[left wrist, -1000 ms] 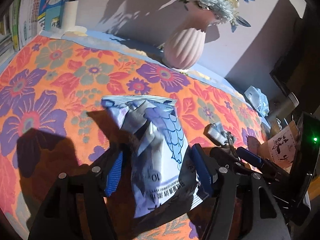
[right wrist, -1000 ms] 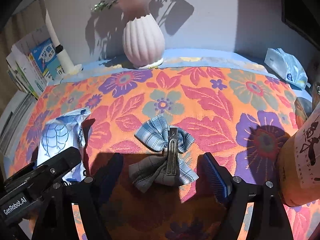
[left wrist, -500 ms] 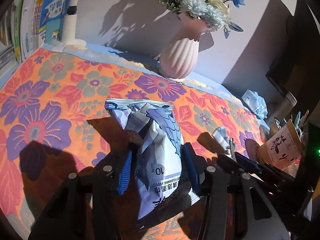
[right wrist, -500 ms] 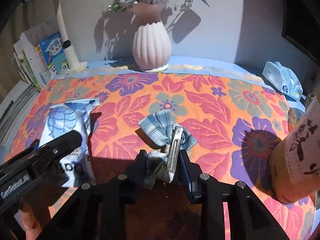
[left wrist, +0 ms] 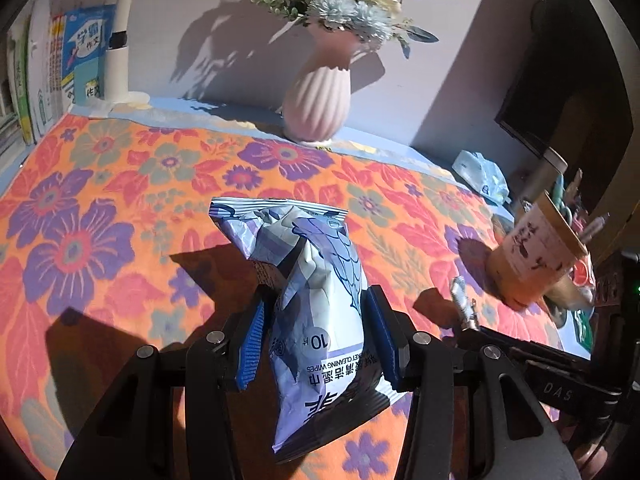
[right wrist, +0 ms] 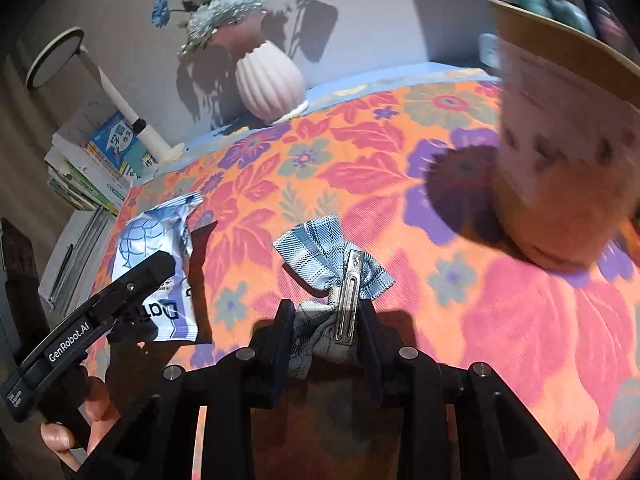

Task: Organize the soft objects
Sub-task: 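Lift and carry the wipes bag and plaid bow over the glass plate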

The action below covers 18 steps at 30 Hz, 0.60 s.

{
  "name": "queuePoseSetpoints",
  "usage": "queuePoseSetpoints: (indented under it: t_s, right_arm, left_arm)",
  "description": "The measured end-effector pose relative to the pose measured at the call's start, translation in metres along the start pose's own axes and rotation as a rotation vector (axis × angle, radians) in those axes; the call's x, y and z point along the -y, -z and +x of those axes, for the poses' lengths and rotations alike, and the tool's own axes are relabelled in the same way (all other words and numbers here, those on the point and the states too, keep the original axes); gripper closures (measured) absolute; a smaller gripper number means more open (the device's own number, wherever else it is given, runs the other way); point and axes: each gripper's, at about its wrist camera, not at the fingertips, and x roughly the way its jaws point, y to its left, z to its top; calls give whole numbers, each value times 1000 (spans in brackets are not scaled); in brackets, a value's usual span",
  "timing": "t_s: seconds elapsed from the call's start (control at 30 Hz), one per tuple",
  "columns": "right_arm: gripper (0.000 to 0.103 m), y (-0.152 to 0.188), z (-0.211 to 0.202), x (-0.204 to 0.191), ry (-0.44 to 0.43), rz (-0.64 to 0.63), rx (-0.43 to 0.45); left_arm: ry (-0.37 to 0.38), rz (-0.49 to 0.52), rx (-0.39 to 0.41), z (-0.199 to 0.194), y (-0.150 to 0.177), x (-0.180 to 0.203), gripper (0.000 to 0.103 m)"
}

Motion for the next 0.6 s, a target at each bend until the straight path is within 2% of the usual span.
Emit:
queuePoseSetpoints:
  t_s: [0.17, 0.37, 0.47, 0.6]
  right_arm:
    - [72, 10, -22, 2, 22, -5, 27]
    - [72, 12, -46, 4, 30, -1, 56]
    - [72, 14, -51, 10, 28, 38, 19]
    - [72, 19, -58, 28, -23, 133, -45]
  left_arm:
    - [17, 6, 2, -12, 7, 9, 58]
    - [35, 65, 19, -29, 12, 31, 58]
    - [46, 91, 23, -36, 14, 42, 58]
    - [56, 142, 41, -49, 18, 64, 58]
